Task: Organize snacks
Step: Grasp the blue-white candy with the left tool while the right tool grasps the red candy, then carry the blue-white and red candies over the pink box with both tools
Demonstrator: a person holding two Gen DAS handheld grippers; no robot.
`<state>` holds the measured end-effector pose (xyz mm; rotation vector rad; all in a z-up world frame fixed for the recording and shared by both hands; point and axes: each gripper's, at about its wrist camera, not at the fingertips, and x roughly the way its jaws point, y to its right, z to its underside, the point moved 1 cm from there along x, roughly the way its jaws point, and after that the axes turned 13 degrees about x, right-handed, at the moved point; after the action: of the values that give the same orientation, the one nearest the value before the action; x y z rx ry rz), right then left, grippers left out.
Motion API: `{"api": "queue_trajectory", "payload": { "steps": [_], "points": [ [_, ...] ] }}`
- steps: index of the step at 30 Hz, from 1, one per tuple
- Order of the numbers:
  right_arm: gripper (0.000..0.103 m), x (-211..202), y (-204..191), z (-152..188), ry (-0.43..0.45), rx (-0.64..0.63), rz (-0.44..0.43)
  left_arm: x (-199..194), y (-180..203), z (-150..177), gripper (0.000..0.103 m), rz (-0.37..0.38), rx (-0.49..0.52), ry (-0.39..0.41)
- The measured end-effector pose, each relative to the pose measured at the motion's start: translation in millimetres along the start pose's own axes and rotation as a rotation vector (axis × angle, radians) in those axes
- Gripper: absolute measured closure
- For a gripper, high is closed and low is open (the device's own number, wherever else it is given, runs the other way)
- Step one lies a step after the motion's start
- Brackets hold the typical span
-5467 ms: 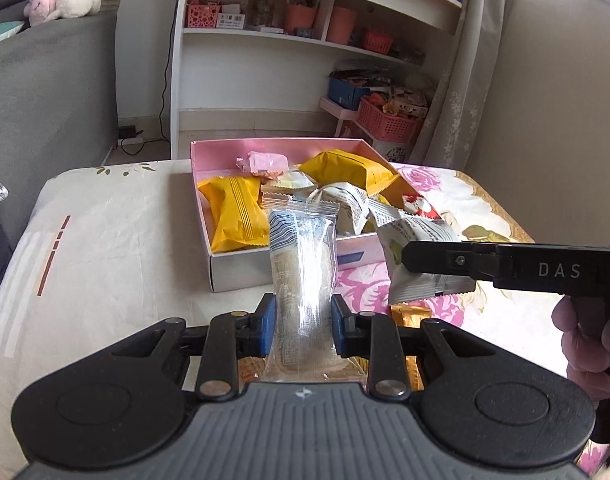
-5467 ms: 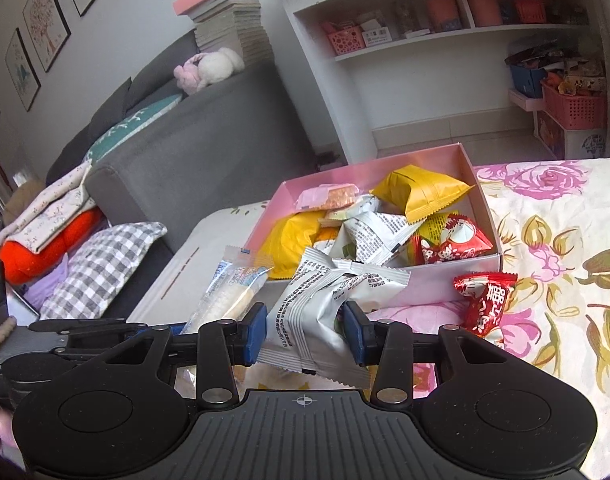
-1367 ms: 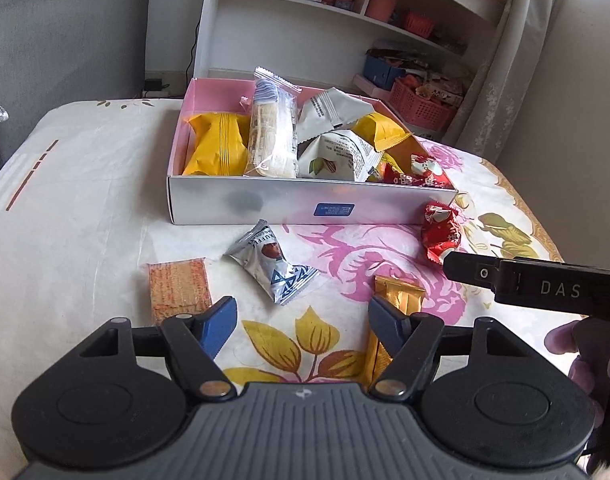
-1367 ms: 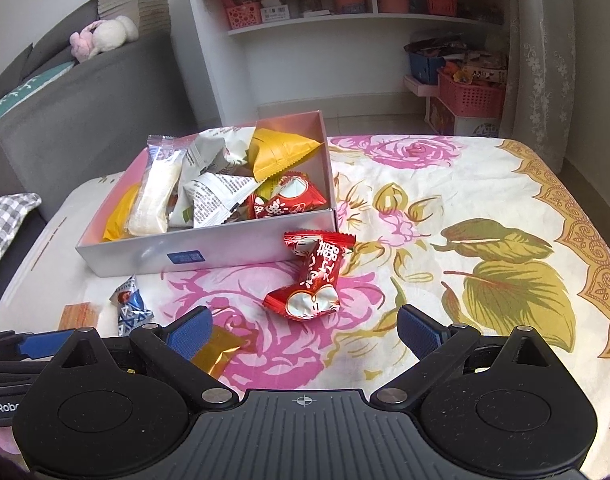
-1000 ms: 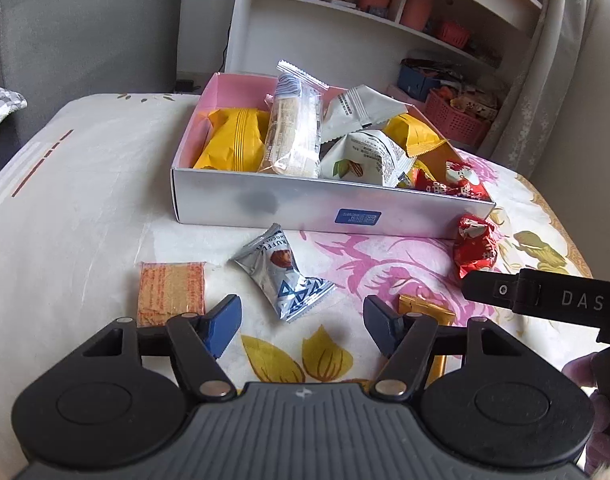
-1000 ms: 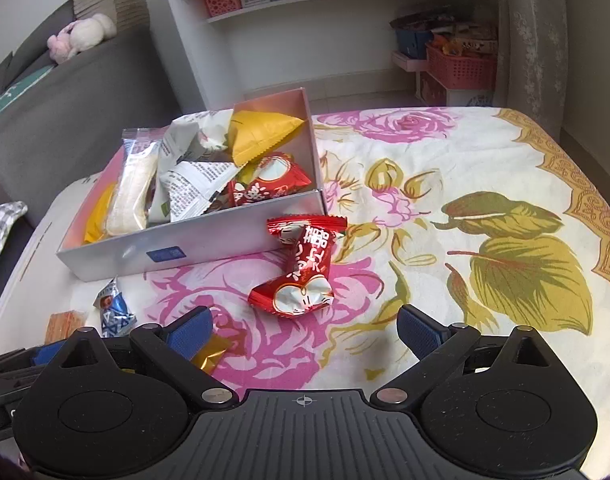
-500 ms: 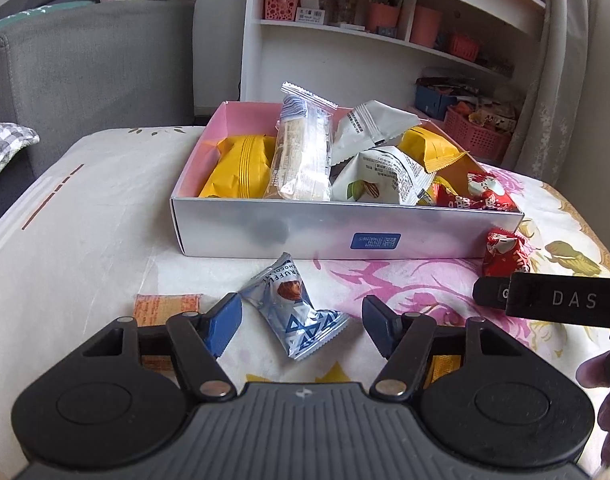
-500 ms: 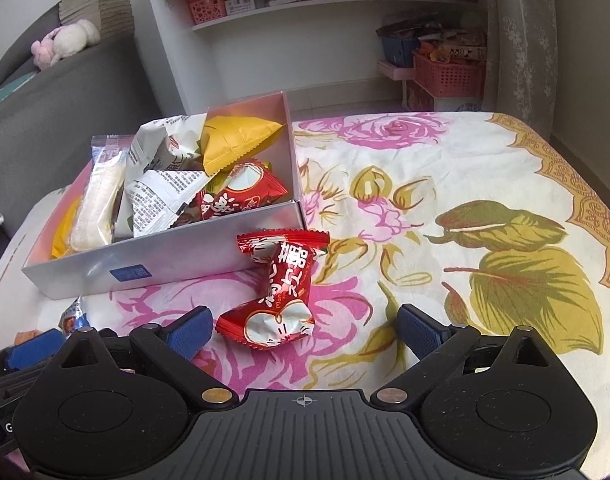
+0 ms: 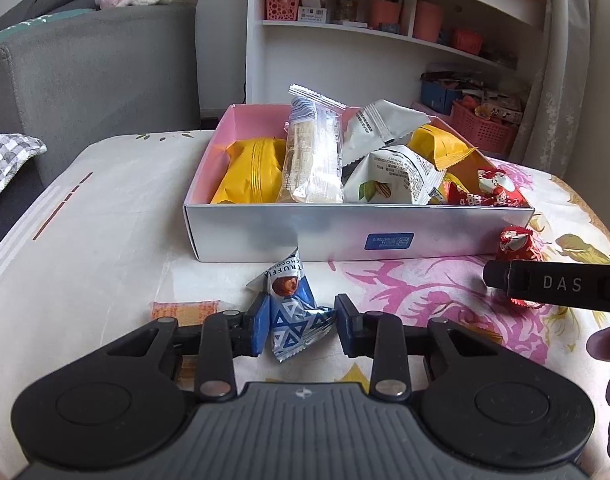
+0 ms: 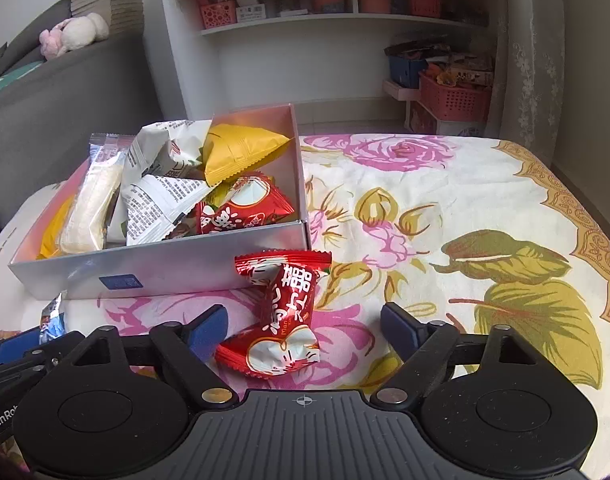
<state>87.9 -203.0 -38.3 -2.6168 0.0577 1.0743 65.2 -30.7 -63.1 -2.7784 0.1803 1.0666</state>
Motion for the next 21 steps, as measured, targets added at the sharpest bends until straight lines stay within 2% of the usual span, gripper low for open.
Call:
{"api": "queue_trajectory", "payload": {
  "steps": [2,4,7,15,21],
  "points": [
    [0.038,-1,1,-2,0.002,0.008,-0.002,1,-1,-2,0.074,0.019,-0.003,-0.005],
    [0.057,-2,3,-4,-0.001,0.022,-0.011,2,-2,-3,0.075,0.041,-0.008,-0.009],
    [0.079,-3,7,-7,-0.02,0.054,-0.035,1,-3,-4,0.077,0.073,-0.013,-0.014],
    [0.08,-8,10,-12,-0.067,0.115,-0.086,0,-11,-14,0.085,0.166,-0.03,-0.044],
    [0.08,-14,15,-16,-0.084,0.166,-0.103,2,-17,-18,0.088,0.201,-0.041,-0.06]
  ]
}}
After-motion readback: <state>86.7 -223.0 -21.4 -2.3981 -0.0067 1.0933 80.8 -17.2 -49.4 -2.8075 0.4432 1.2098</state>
